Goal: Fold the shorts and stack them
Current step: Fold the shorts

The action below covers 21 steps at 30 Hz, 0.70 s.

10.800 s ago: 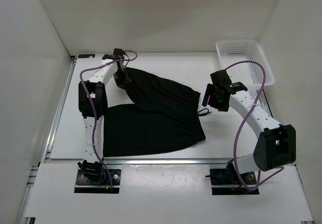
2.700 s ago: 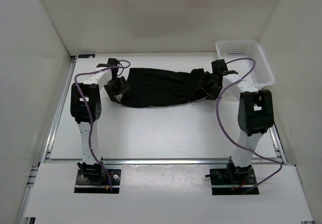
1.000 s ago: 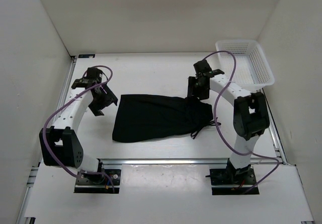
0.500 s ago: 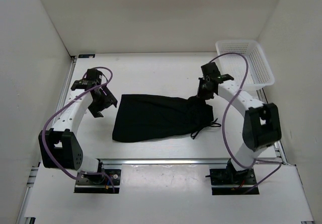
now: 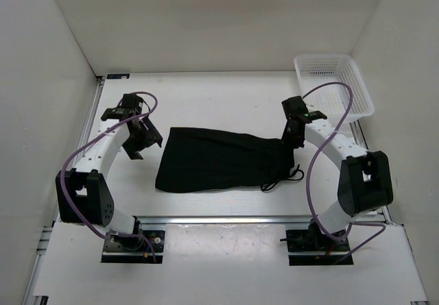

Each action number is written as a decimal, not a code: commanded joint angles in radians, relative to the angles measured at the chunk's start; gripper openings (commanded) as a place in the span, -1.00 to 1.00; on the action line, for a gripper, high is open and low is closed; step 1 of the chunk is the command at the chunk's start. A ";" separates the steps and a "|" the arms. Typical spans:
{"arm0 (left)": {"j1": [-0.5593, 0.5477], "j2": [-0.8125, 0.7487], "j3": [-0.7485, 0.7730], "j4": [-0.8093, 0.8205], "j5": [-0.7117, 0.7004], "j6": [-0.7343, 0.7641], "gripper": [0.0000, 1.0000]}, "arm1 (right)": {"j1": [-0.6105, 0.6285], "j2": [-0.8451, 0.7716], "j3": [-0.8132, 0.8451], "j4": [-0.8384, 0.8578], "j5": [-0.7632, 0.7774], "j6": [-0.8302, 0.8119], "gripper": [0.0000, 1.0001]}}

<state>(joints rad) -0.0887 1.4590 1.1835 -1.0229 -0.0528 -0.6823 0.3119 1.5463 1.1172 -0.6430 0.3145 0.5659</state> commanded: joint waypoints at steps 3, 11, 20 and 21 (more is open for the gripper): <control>-0.016 -0.002 -0.010 0.021 -0.001 0.015 0.70 | -0.026 0.084 0.002 0.057 0.023 -0.024 0.02; -0.026 0.007 -0.010 0.021 -0.001 0.015 0.70 | -0.091 -0.090 -0.032 0.025 -0.098 -0.034 0.69; -0.036 0.026 -0.028 0.040 -0.001 0.015 0.70 | -0.223 -0.213 -0.296 0.143 -0.541 -0.066 0.84; -0.036 0.026 -0.028 0.040 -0.001 0.015 0.70 | -0.237 -0.213 -0.312 0.163 -0.564 -0.055 0.87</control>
<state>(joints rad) -0.1192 1.4864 1.1664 -1.0019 -0.0528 -0.6765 0.0948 1.3273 0.8463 -0.5484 -0.0677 0.5243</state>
